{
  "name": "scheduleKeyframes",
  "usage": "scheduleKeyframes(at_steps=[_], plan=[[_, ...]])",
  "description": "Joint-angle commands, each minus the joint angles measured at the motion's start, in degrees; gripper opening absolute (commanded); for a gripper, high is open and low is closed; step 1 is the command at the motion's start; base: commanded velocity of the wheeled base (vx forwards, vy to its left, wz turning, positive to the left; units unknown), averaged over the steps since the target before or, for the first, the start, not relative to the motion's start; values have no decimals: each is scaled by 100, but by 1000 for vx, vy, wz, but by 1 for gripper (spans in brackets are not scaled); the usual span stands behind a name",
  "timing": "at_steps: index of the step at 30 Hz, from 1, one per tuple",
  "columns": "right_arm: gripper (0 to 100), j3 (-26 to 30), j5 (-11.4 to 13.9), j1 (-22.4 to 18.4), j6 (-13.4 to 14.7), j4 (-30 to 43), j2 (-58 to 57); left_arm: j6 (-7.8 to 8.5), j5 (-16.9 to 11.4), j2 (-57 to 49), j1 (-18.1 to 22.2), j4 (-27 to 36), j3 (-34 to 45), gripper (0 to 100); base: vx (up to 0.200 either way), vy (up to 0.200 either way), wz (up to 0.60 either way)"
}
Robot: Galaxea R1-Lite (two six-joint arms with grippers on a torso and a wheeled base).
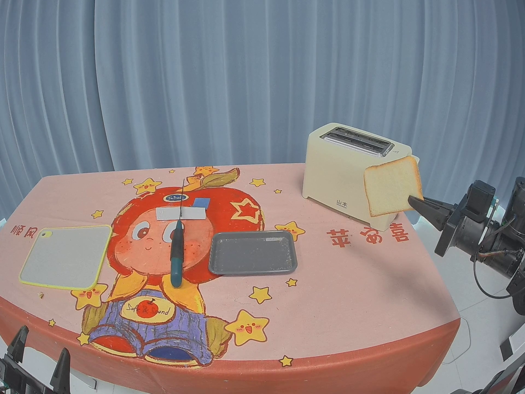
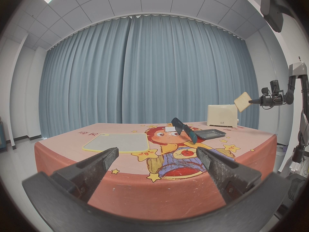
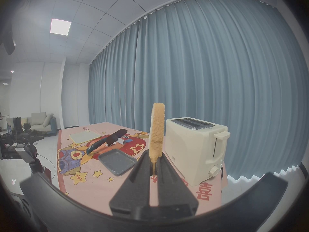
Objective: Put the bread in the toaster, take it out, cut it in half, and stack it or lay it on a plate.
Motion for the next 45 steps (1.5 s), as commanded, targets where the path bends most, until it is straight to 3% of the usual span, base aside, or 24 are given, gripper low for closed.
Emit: scheduleKeyframes(at_steps=[1,3,7,15,19,29,37,41,45], plan=[[0,-128,12,-101,45,-2,-18,0,-8,-31,-4,0,101,100,0,0,0],[0,-269,47,-224,45,7,8,0,1,-31,5,0,101,100,0,0,0],[0,-682,372,-338,28,-2,131,0,1,-31,-4,0,101,100,0,0,0],[0,-1297,442,-399,36,332,193,0,-8,-31,-4,0,101,100,0,0,0],[0,-1895,609,-549,-51,886,211,0,1,-31,5,0,101,100,0,0,0],[0,-3081,1057,-953,-790,1677,843,9,1,-31,5,0,101,100,0,0,0],[0,-4206,1154,-1023,-930,1914,1564,9,1,-31,5,0,101,100,0,0,0],[0,-4751,1172,-1041,-1053,2406,1775,9,1,-31,-4,0,101,100,0,0,0],[0,-5147,1435,-1120,-1361,2889,1995,18,1,-31,5,0,101,100,0,0,0]])
